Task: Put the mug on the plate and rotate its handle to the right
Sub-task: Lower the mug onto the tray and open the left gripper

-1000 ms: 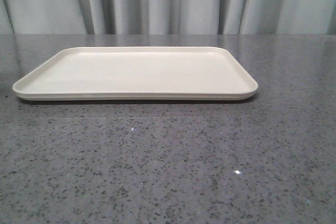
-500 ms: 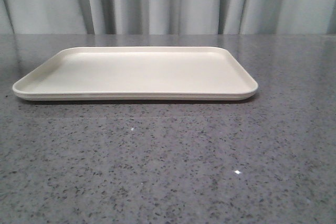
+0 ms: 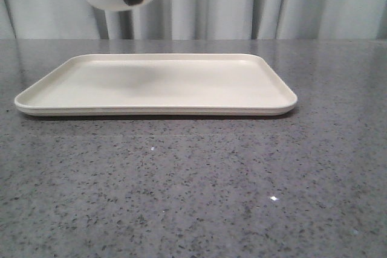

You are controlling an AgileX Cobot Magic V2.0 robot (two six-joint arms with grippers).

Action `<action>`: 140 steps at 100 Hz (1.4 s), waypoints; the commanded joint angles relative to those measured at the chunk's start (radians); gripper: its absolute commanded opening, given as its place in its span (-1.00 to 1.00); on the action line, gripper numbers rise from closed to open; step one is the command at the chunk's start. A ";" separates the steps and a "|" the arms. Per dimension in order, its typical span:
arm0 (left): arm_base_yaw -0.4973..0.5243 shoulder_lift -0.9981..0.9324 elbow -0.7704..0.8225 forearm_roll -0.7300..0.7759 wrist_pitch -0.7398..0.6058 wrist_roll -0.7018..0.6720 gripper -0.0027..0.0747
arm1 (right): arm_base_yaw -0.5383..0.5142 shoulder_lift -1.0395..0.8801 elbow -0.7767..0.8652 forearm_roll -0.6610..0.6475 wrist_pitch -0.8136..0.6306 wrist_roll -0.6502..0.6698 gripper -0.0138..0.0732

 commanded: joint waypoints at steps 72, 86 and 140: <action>-0.080 0.150 -0.034 -0.035 -0.020 -0.009 -0.98 | -0.006 0.008 -0.029 -0.019 -0.074 -0.007 0.49; -0.080 0.166 -0.034 -0.046 -0.016 -0.009 -0.98 | -0.006 0.016 -0.029 -0.019 -0.074 -0.007 0.49; -0.080 0.175 -0.034 -0.044 -0.005 0.017 -0.98 | -0.006 0.017 -0.029 -0.019 -0.073 -0.007 0.49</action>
